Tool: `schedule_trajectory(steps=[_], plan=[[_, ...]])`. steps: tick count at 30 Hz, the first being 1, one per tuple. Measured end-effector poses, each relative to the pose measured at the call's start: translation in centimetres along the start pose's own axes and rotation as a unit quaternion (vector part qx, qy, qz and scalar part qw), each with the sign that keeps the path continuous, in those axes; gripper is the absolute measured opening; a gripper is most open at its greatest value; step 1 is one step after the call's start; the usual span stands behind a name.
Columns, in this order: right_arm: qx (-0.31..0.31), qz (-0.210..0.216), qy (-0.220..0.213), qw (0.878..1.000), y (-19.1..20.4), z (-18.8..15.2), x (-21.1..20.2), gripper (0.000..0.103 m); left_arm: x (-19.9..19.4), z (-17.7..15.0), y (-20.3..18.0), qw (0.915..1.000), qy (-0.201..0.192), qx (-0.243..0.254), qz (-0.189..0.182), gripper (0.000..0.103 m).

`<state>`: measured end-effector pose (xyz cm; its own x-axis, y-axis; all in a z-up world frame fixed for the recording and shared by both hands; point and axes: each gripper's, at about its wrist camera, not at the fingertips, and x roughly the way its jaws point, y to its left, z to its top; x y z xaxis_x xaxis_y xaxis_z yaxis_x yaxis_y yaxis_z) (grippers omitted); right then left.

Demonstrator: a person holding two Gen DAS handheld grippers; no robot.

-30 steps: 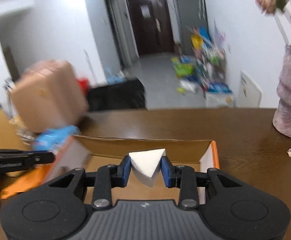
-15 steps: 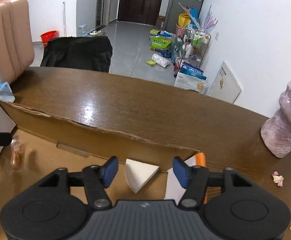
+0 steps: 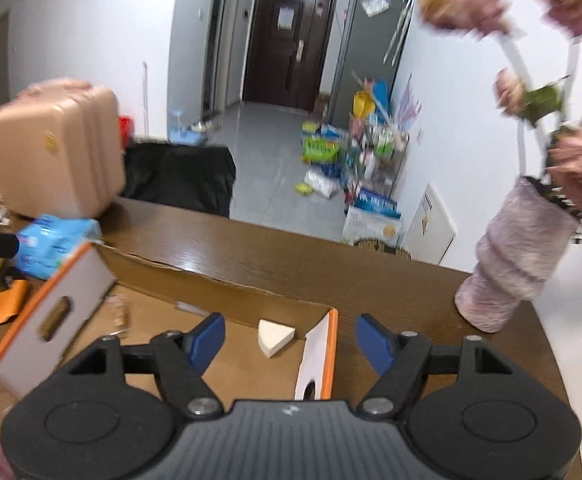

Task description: Organize soft objects

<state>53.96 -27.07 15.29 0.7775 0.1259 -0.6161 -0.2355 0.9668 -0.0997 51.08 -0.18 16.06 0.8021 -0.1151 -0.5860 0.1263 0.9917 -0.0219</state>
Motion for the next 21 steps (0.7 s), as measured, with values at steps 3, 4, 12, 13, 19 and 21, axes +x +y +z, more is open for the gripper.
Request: schedule_trajectory(steps=[3,4,12,13,19,21], plan=[[0.017,0.020,-0.038,0.999,0.2,-2.5,-5.5,0.077,-5.4,-2.9,0.0,0.9984,-0.056,-0.002,0.005,0.094],[0.021,0.025,-0.047,0.998,0.5,-3.1,-6.8,0.079,-6.9,-3.9,-0.2,0.9974,-0.072,0.001,0.006,0.096],[0.064,0.078,-0.124,0.987,3.3,-12.2,-16.8,0.085,-16.9,-14.5,-1.5,0.9866,-0.163,-0.005,0.009,0.103],[0.066,0.081,-0.130,0.986,3.8,-13.3,-17.5,0.085,-17.9,-15.9,-1.6,0.9847,-0.174,-0.010,0.009,0.103],[0.075,0.060,-0.191,0.977,7.4,-22.3,-22.8,0.090,-23.4,-24.6,-2.2,0.9771,-0.210,-0.028,0.012,0.103],[0.063,0.033,-0.208,0.975,8.9,-25.4,-24.1,0.093,-24.8,-27.5,-2.4,0.9756,-0.217,-0.025,0.022,0.103]])
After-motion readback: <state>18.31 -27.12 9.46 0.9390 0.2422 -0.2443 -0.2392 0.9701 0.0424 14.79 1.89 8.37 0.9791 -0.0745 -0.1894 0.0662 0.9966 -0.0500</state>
